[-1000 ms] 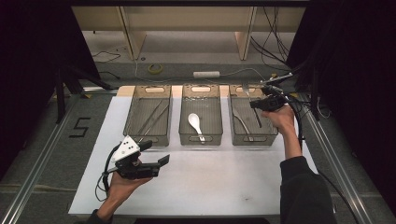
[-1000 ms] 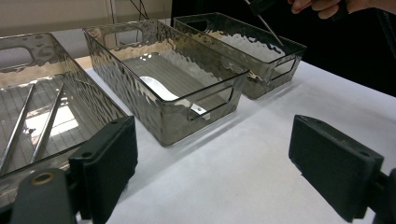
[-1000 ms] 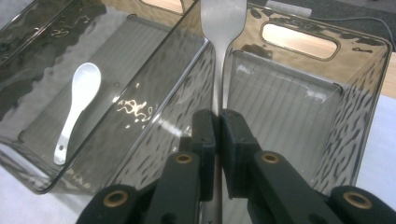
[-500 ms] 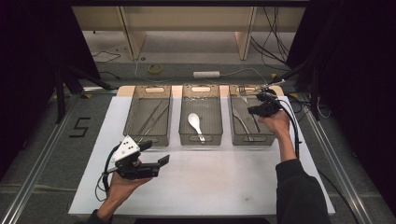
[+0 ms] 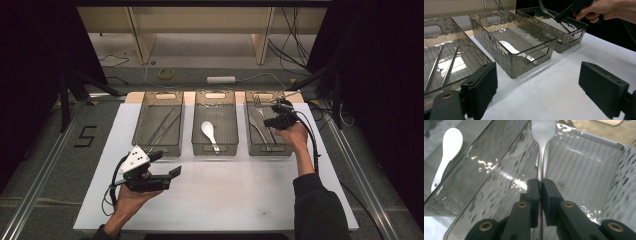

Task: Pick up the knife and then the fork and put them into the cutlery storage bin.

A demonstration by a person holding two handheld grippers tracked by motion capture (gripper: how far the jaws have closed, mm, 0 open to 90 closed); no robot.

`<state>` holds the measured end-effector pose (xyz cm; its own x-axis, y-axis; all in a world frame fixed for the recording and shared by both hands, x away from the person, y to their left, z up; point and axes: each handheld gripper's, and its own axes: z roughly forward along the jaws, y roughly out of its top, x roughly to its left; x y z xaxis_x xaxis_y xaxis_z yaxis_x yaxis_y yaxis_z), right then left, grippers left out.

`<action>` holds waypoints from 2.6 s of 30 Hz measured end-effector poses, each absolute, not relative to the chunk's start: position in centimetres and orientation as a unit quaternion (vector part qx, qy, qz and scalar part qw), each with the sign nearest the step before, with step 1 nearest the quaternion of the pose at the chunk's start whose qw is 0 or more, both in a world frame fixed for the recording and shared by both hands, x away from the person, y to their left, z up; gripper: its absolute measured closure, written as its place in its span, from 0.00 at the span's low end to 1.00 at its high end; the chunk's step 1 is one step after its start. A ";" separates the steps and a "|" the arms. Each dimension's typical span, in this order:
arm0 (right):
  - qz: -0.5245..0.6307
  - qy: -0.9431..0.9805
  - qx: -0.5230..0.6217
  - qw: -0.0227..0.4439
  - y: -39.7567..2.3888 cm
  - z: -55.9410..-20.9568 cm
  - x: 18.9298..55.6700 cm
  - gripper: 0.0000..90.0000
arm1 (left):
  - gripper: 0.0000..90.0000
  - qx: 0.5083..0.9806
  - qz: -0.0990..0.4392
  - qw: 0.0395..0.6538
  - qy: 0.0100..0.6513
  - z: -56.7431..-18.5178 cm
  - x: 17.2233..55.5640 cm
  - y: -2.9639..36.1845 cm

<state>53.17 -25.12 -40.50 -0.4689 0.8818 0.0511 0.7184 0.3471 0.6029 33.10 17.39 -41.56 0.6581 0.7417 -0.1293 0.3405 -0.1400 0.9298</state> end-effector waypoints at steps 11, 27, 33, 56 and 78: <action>0.277 0.808 0.500 0.141 -25.0 -41.1 53.2 0.94 | 0.17 0.731 0.185 0.542 0.370 -41.6 33.1 17.4; 0.261 0.814 0.501 0.134 -24.7 -42.0 53.0 0.94 | 0.17 0.732 0.186 0.541 0.370 -41.5 33.1 17.4; 0.253 0.813 0.508 0.129 -24.6 -42.3 53.1 0.89 | 0.17 0.732 0.186 0.541 0.370 -41.5 33.1 17.4; 0.351 0.785 0.498 0.113 -24.8 -39.8 50.2 0.52 | 0.17 0.731 0.187 0.541 0.371 -41.6 33.0 17.4; 0.431 0.764 0.453 0.158 -24.0 -38.9 43.4 0.38 | 0.17 0.732 0.184 0.538 0.376 -41.7 33.1 17.5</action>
